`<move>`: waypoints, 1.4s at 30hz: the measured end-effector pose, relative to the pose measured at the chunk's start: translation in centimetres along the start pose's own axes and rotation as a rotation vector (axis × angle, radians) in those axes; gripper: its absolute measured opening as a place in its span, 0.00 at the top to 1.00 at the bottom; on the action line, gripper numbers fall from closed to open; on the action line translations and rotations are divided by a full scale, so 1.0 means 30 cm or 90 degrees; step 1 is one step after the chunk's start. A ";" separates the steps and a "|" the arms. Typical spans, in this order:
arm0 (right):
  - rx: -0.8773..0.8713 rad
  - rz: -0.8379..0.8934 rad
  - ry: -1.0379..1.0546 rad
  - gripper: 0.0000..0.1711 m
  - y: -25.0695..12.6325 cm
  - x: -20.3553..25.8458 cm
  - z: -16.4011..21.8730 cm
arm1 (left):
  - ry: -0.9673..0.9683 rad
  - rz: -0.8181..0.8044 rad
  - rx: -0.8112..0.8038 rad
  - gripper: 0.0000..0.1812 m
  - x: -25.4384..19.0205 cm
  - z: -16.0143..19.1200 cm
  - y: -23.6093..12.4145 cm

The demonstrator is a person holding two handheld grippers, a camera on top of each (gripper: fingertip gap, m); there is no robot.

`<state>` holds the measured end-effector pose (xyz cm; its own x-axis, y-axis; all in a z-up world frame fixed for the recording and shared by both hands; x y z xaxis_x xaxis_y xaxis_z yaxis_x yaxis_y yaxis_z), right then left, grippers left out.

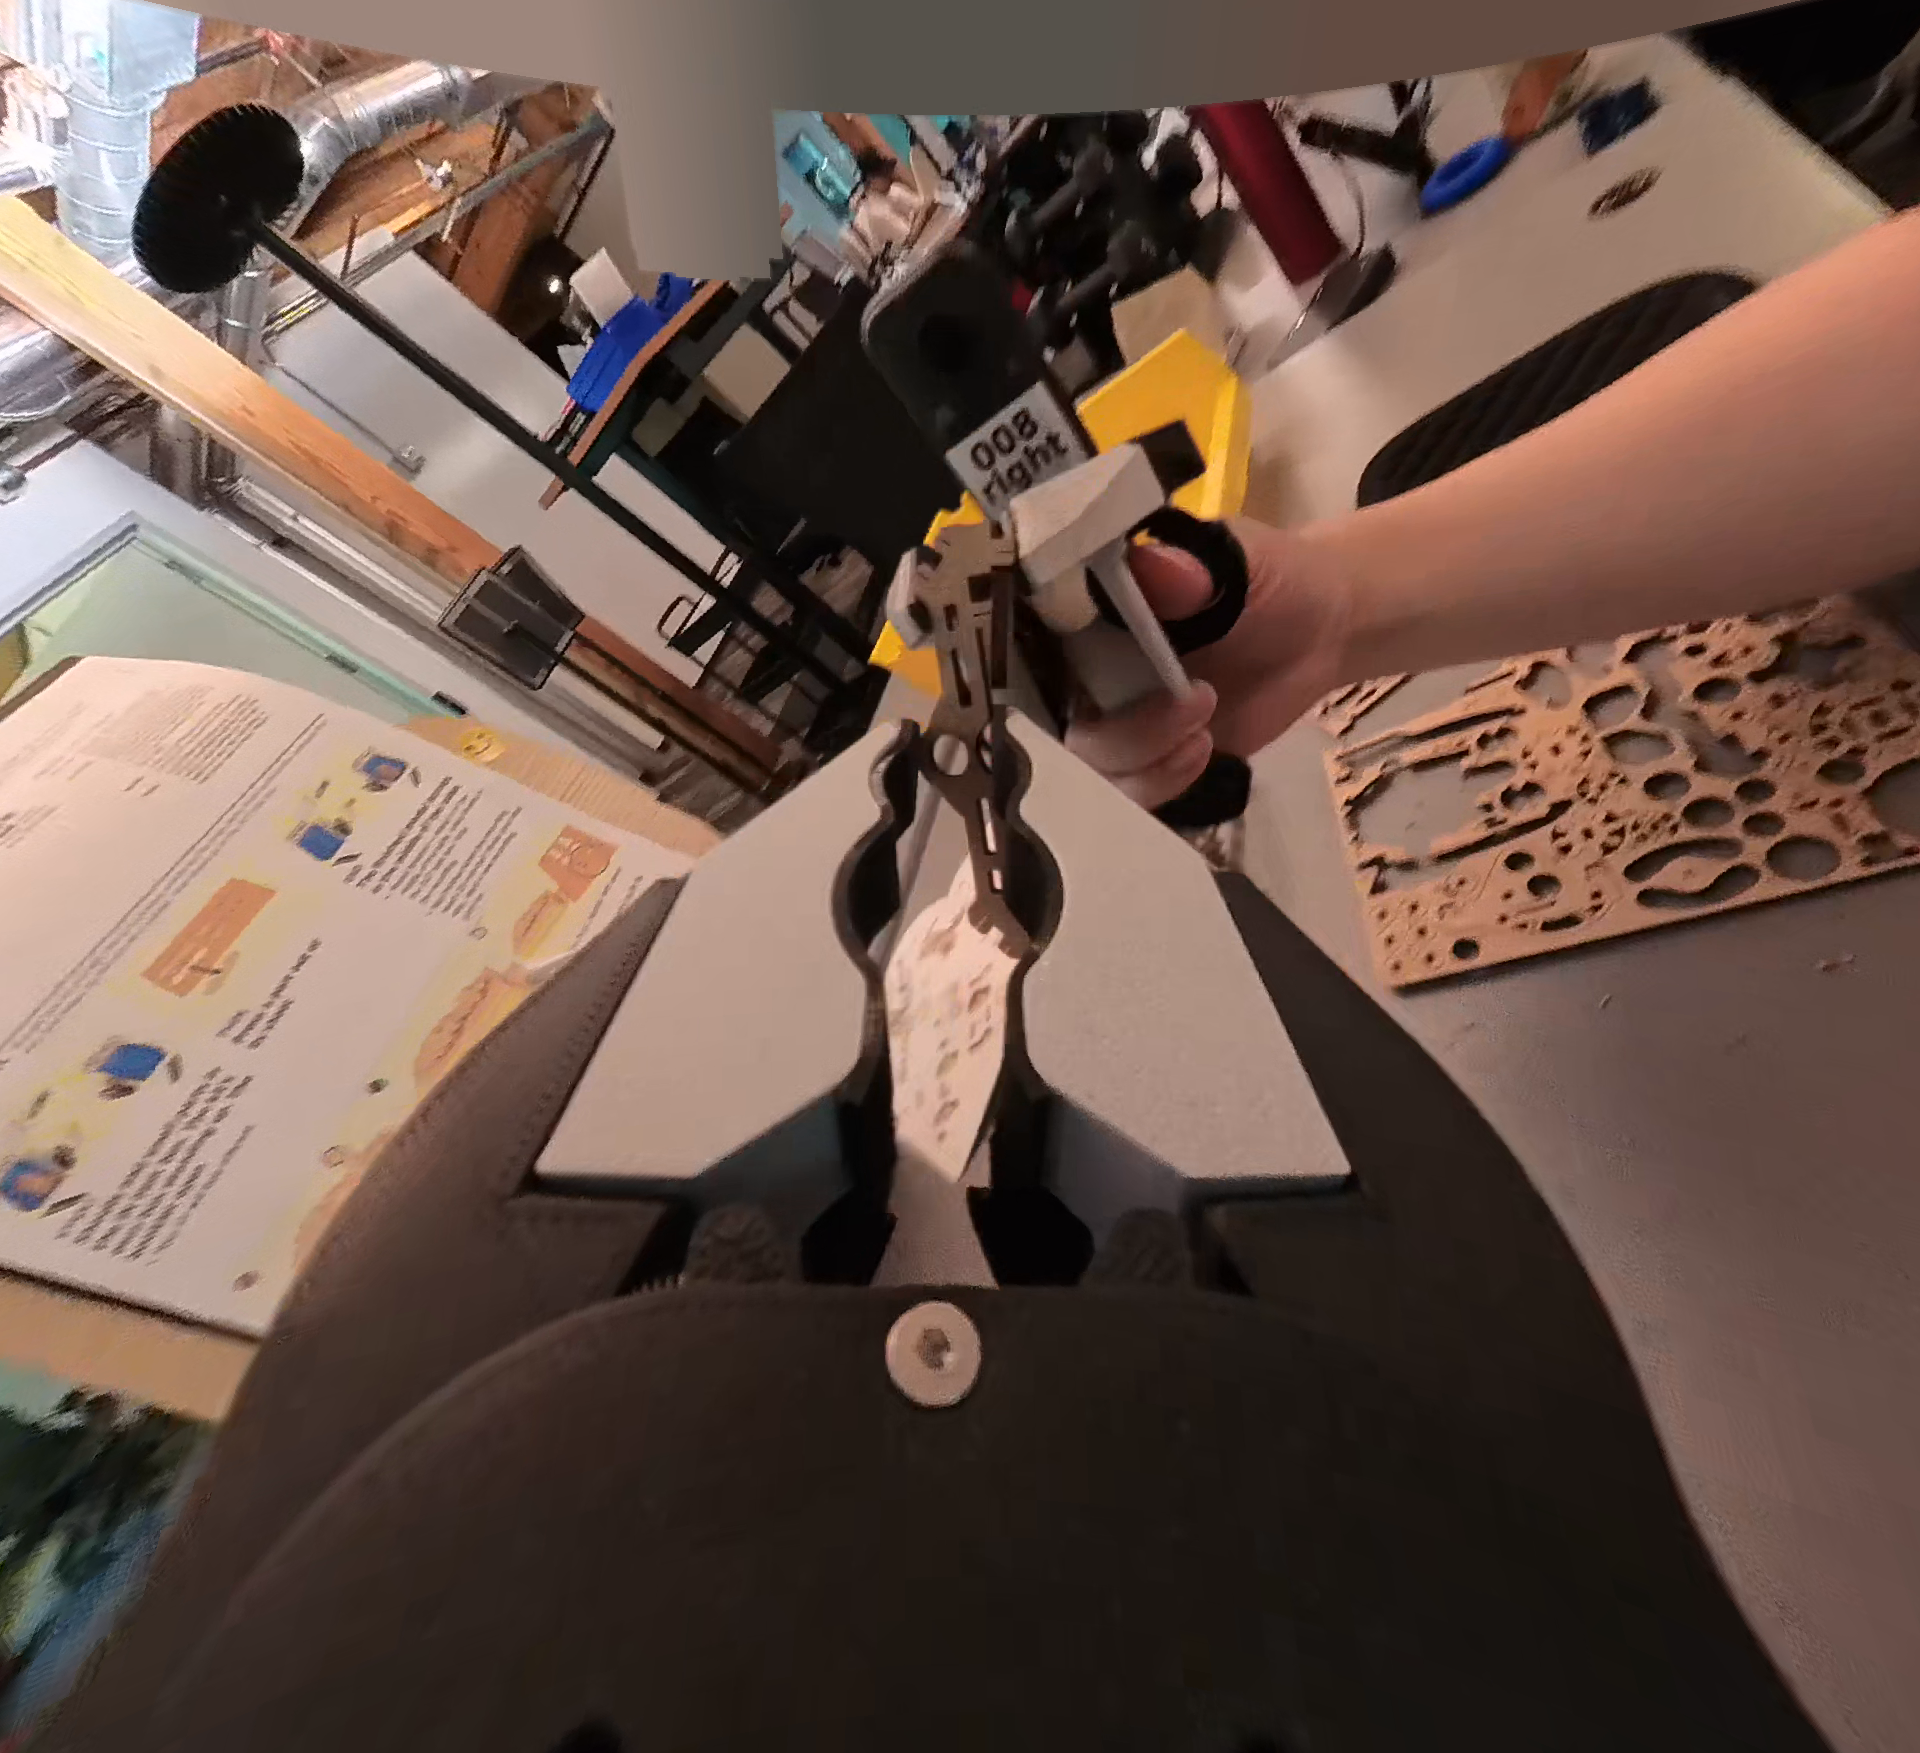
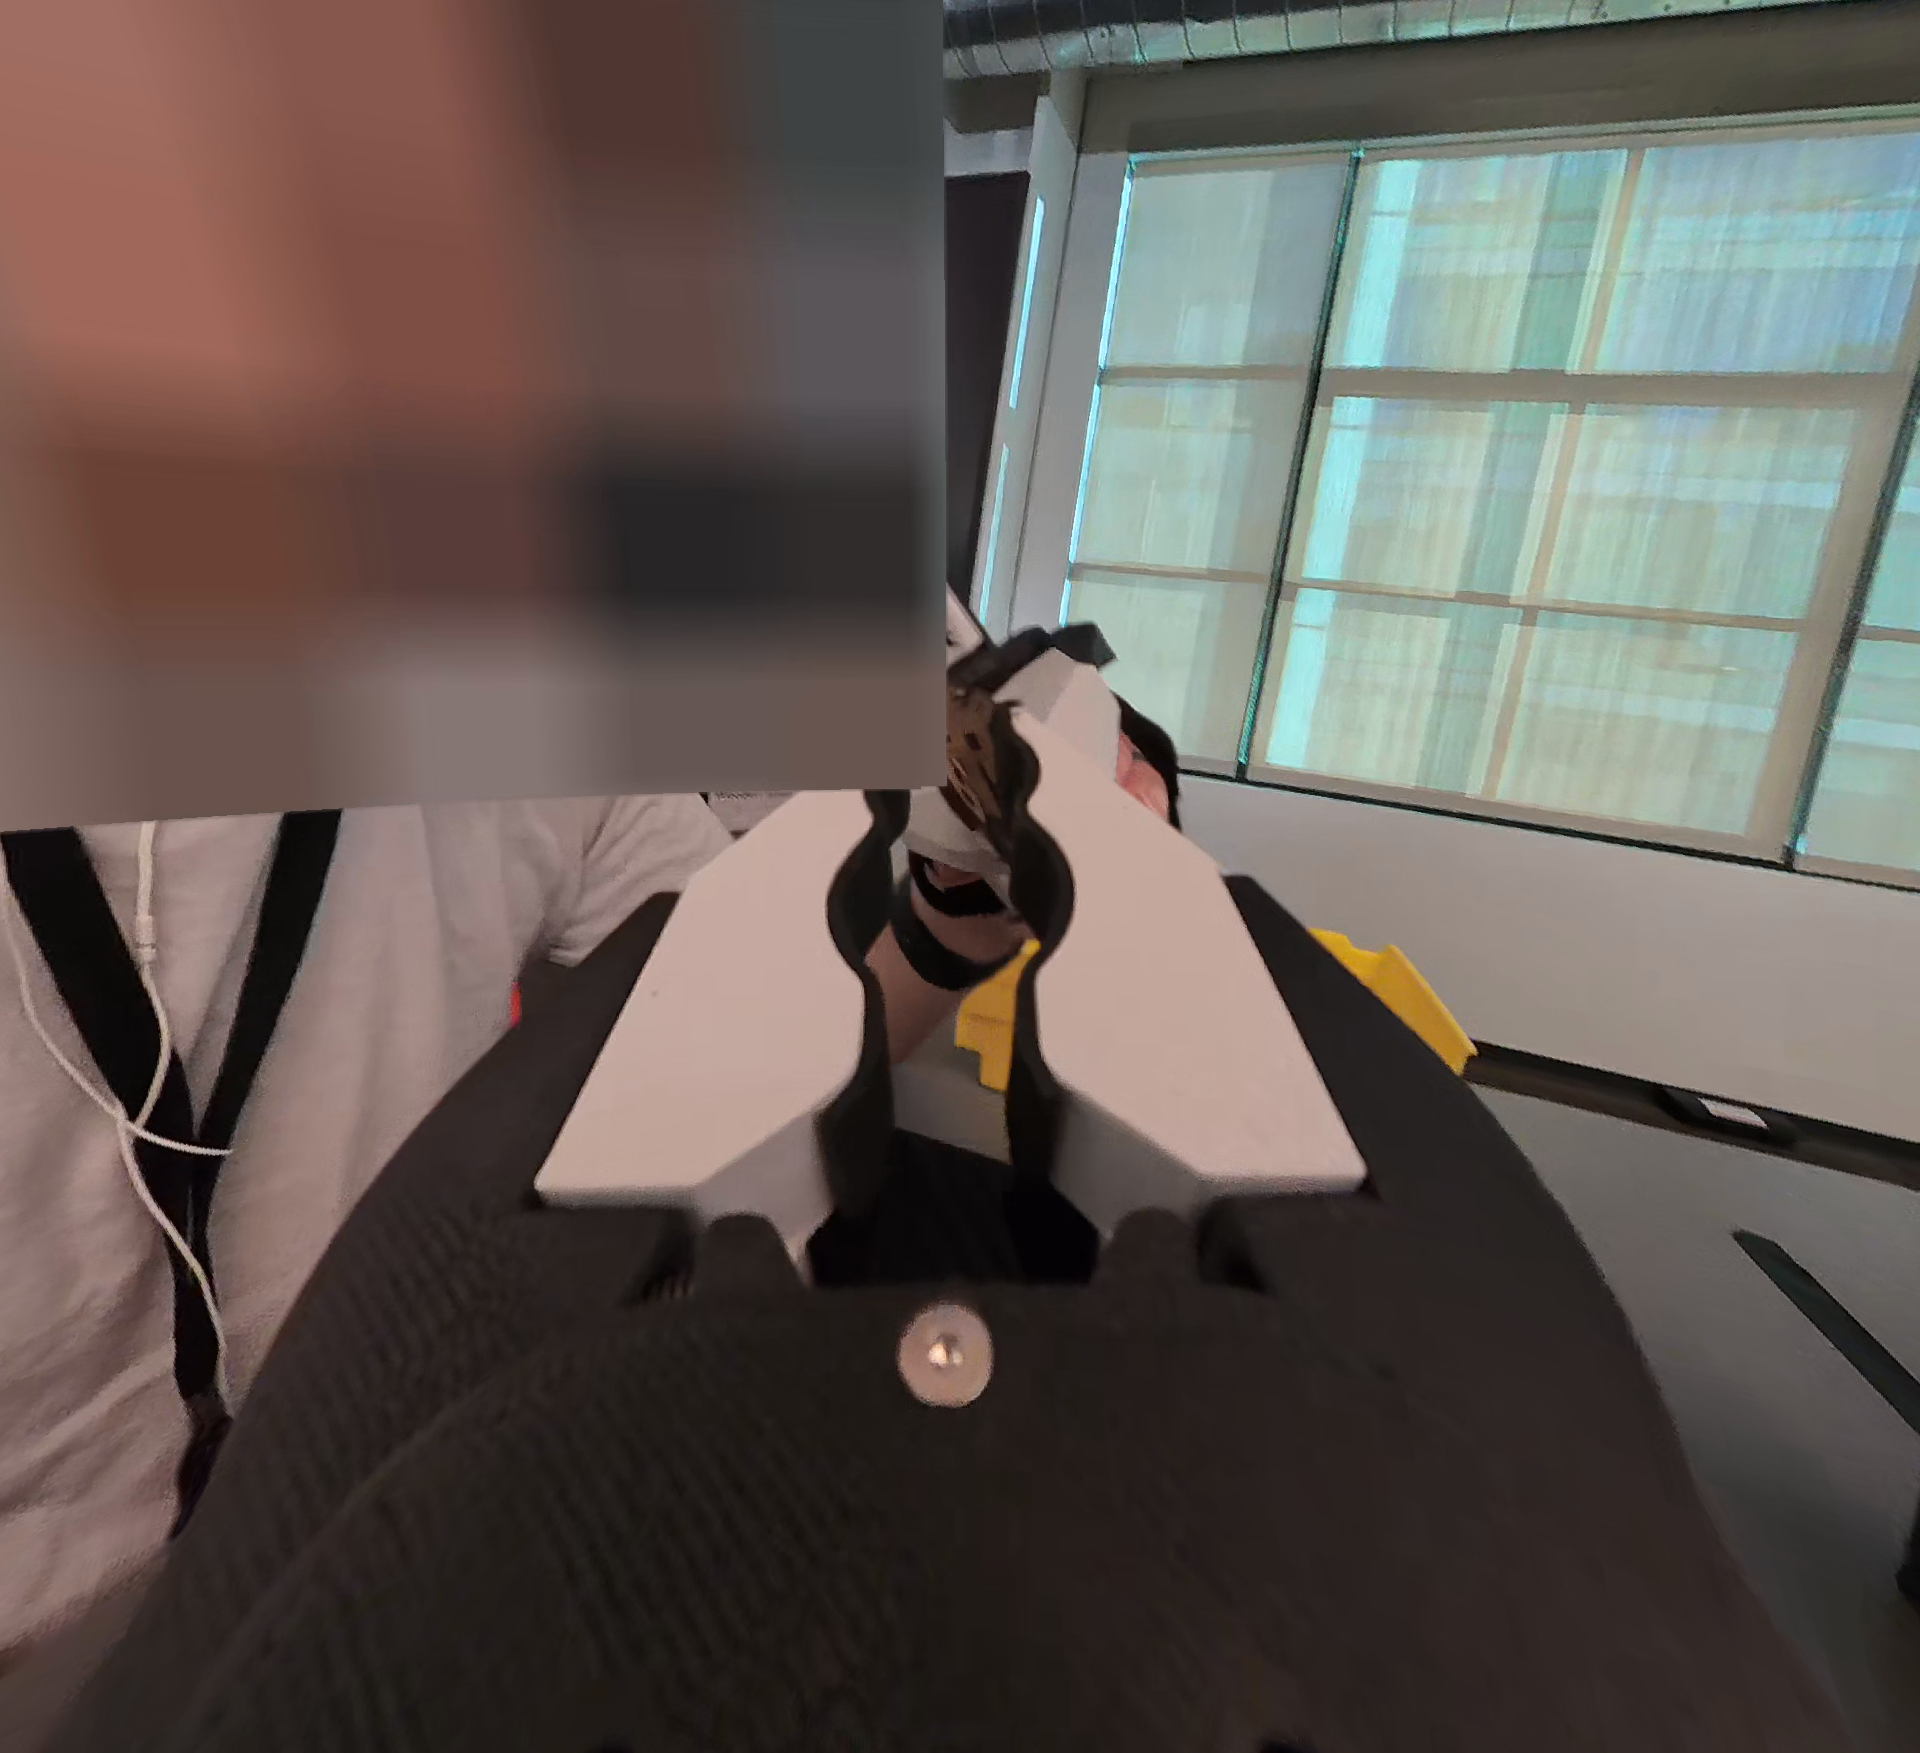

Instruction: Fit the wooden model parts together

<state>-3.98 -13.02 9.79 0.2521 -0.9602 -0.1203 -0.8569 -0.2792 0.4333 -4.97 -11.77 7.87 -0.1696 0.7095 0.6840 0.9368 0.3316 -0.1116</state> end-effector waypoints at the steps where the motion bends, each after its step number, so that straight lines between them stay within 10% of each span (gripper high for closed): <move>1: 0.013 0.011 -0.007 0.91 -0.005 -0.009 0.007 | 0.018 -0.008 0.019 0.94 0.007 0.011 -0.004; 8: 0.176 0.139 -0.144 0.81 -0.038 -0.066 0.022 | 0.078 0.001 0.190 0.94 0.025 0.151 -0.029; 17: 0.651 0.298 -0.327 0.79 -0.056 -0.127 0.208 | 0.152 -0.002 0.369 0.94 0.018 0.275 -0.039; 42: 0.794 0.358 -0.334 0.86 -0.110 -0.193 0.324 | 0.206 0.025 0.470 0.94 -0.031 0.351 -0.016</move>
<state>-6.99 -6.62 0.37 -0.1943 -0.7579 -0.6227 -0.6786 0.5622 -0.4726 -8.49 -6.04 -0.28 0.0614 0.5513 0.8320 0.4771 0.7160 -0.5096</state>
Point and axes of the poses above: each gripper's, where its closed fingertips meet, y out along the fingers, z out of its underside, x = y × z across the jaws, the point moved 1 cm from there along -y, back along the fingers, and after that the axes turned 2 degrees about z, right-handed, at the moved point
